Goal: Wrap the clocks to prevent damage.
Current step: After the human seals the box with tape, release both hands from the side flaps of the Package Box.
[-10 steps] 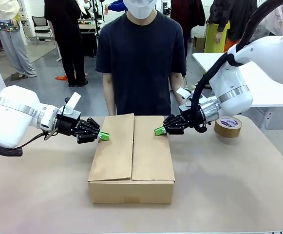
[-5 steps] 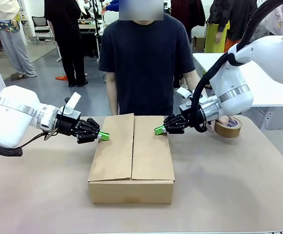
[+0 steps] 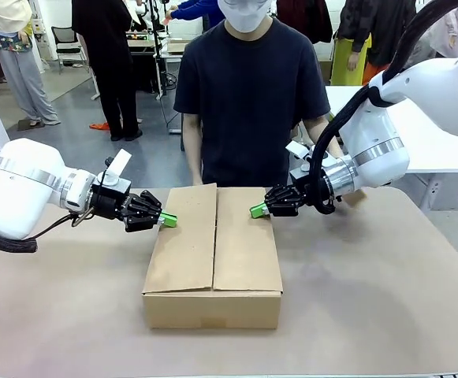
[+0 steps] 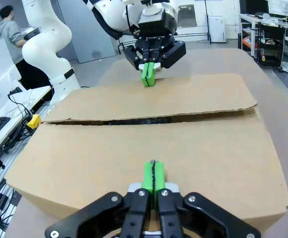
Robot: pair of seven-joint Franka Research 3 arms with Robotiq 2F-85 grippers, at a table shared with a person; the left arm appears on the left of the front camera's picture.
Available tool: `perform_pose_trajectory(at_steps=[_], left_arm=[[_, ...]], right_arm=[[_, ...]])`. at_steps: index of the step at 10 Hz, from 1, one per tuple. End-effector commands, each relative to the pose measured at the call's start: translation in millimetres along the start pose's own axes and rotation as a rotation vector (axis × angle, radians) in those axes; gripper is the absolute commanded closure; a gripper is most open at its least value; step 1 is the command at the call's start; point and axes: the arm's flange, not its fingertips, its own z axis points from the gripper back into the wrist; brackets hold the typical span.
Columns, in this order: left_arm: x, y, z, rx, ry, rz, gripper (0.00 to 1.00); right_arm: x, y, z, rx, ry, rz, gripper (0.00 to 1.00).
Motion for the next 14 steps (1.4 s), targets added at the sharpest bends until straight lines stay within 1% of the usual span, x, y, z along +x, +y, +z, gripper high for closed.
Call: perform_pose_trajectory(at_steps=[1,14], left_arm=[[-0.4,-0.5,-2.5,0.008,0.017,-0.003,1.00],[-0.4,-0.5,-2.5,0.008,0.017,-0.003,1.00]], right_arm=[[-4.2,-0.8,-2.9,-0.007,-0.012,-0.021,0.99],[-4.2,-0.8,-2.9,-0.007,-0.012,-0.021,0.99]])
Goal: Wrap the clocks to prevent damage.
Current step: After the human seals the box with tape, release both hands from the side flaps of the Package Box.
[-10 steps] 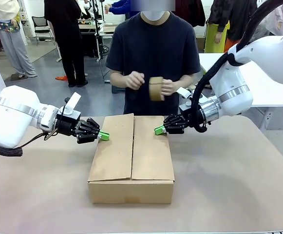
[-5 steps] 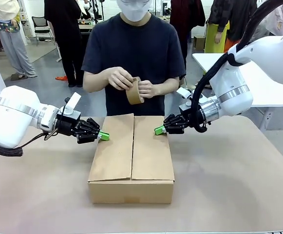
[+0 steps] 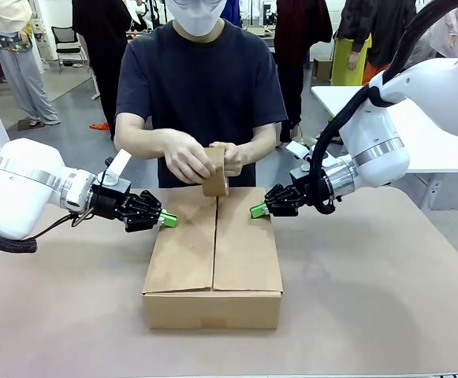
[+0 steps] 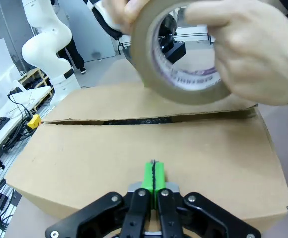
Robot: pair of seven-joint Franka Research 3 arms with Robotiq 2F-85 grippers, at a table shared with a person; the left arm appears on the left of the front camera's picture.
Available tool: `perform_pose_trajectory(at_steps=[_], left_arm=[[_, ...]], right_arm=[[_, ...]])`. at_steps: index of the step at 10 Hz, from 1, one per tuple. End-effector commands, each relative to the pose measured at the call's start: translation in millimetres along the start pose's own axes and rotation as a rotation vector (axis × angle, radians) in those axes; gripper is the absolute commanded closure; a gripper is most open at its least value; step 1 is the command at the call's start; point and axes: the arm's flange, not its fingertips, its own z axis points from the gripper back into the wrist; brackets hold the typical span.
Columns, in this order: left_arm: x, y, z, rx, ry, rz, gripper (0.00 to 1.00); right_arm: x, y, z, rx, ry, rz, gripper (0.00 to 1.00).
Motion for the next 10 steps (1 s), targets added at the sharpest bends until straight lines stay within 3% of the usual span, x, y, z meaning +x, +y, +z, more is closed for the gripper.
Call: perform_pose_trajectory(at_steps=[1,10], left_arm=[[-0.4,-0.5,-2.5,0.008,0.017,-0.003,1.00],[-0.4,-0.5,-2.5,0.008,0.017,-0.003,1.00]], right_arm=[[-4.1,-0.7,-2.9,-0.007,-0.011,-0.021,0.99],[-4.1,-0.7,-2.9,-0.007,-0.011,-0.021,0.99]])
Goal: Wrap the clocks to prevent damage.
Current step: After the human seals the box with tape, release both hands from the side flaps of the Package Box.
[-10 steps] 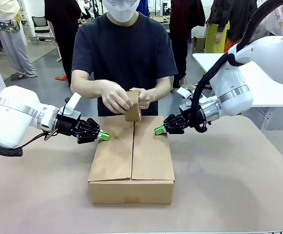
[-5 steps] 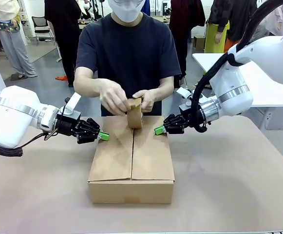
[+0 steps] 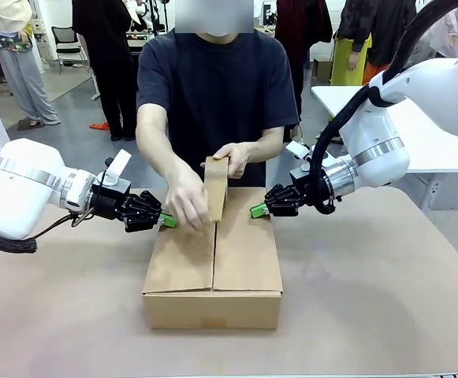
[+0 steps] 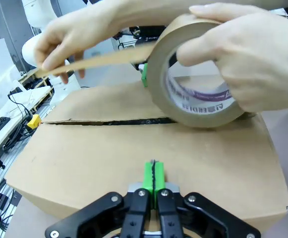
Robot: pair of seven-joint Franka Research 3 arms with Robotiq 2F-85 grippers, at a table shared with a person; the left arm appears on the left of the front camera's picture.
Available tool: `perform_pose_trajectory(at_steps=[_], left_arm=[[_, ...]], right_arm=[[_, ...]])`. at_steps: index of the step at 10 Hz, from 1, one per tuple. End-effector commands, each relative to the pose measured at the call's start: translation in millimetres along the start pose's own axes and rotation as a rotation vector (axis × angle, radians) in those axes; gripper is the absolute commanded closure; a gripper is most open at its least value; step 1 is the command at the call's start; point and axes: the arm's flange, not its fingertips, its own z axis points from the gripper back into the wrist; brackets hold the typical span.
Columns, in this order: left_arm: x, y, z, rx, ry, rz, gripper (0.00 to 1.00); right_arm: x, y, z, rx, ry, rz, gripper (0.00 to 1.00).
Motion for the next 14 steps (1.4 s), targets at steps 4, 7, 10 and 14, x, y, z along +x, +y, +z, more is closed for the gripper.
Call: perform_pose_trajectory(at_steps=[4,7,10,14], left_arm=[[-0.1,-0.4,-2.4,0.009,0.016,-0.003,1.00],[-0.1,-0.4,-2.4,0.009,0.016,-0.003,1.00],[-0.1,-0.4,-2.4,0.009,0.016,-0.003,1.00],[-0.1,-0.4,-2.4,0.009,0.016,-0.003,1.00]], right_arm=[[-4.1,-0.7,-2.9,-0.007,-0.011,-0.021,0.99],[-4.1,-0.7,-2.9,-0.007,-0.011,-0.021,0.99],[-4.1,-0.7,-2.9,-0.007,-0.011,-0.021,0.99],[-4.1,-0.7,-2.9,-0.007,-0.011,-0.021,0.99]])
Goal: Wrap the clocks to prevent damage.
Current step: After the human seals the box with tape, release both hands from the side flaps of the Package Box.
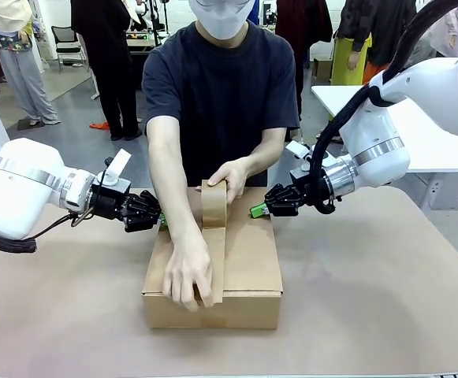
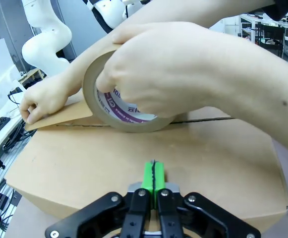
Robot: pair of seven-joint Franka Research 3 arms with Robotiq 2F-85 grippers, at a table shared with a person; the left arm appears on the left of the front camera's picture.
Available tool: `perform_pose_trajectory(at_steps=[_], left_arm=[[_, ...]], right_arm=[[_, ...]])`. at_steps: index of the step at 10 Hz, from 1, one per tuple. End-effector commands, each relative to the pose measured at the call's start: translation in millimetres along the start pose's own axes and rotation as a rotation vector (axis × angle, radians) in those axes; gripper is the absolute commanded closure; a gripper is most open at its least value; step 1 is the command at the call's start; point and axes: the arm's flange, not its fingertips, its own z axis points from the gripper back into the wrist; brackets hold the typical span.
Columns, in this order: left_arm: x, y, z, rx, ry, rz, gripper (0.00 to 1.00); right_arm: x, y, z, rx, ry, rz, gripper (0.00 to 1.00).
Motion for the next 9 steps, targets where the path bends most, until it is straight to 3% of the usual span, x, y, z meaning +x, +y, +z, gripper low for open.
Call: perform_pose_trajectory(at_steps=[1,9], left_arm=[[0.0,-0.4,-2.4,0.009,0.016,-0.003,1.00],[0.0,-0.4,-2.4,0.009,0.016,-0.003,1.00]], right_arm=[[-3.7,-0.7,-2.8,-0.007,-0.011,-0.020,0.99],[-3.7,-0.7,-2.8,-0.007,-0.011,-0.020,0.99]])
